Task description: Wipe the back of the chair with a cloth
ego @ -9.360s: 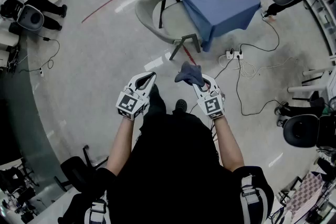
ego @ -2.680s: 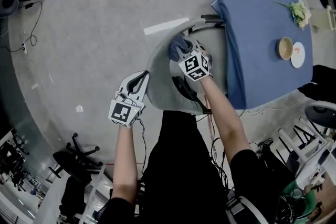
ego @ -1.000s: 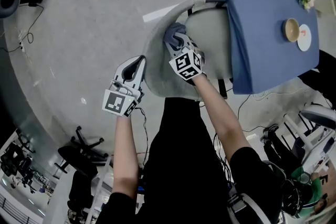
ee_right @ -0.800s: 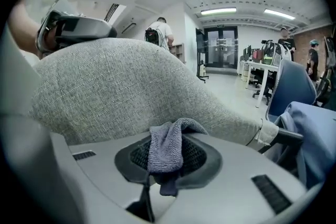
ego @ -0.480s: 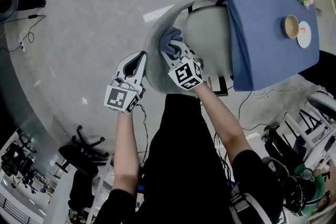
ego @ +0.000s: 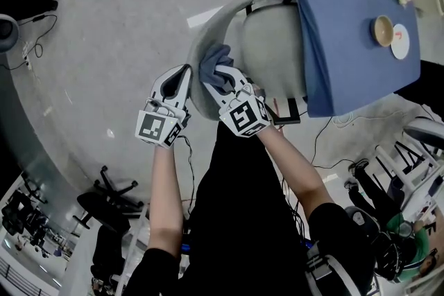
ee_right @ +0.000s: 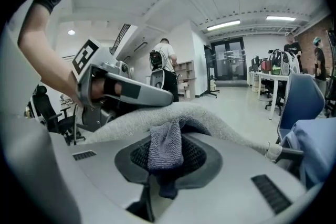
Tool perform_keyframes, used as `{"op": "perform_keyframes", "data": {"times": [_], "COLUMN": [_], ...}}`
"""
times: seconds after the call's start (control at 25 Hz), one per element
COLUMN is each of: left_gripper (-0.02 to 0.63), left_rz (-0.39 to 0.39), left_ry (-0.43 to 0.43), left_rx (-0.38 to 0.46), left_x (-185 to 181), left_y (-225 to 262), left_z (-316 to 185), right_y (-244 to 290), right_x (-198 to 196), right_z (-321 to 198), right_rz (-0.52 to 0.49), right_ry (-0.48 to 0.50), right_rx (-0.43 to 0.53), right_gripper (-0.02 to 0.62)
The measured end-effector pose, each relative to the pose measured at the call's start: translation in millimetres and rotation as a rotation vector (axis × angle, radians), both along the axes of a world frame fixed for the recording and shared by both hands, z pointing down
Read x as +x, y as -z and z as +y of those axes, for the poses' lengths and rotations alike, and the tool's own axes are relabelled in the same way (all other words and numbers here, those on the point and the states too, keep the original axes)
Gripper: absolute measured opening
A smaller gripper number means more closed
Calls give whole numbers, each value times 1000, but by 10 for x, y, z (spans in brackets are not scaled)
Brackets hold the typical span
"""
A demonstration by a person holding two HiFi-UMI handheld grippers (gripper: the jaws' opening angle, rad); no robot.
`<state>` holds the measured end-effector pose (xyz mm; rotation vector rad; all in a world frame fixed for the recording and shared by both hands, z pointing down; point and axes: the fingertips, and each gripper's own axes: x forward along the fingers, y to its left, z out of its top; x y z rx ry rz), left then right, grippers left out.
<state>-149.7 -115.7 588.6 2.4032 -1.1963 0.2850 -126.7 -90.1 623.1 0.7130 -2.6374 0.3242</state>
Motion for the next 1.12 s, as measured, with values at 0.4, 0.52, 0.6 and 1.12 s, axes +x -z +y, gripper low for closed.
{"op": "perform_keyframes", "data": {"times": [0.4, 0.52, 0.6, 1.12], "left_gripper": [23, 23, 23, 23], "left_rz": [8, 12, 13, 23], "left_ry": [-7, -11, -11, 4], "left_rx": [-3, -3, -4, 6], "left_x": [-14, -4, 3, -8], "left_y": [8, -1, -16, -4], "left_z": [5, -5, -11, 9], "right_y": [274, 260, 216, -588], "right_x": [-43, -24, -19, 93], "right_z": [401, 482, 473, 252], "right_rz": [-66, -77, -74, 90], "right_ry": [105, 115, 115, 84], "right_rx": [40, 34, 34, -12], "right_gripper": [89, 89, 89, 87]}}
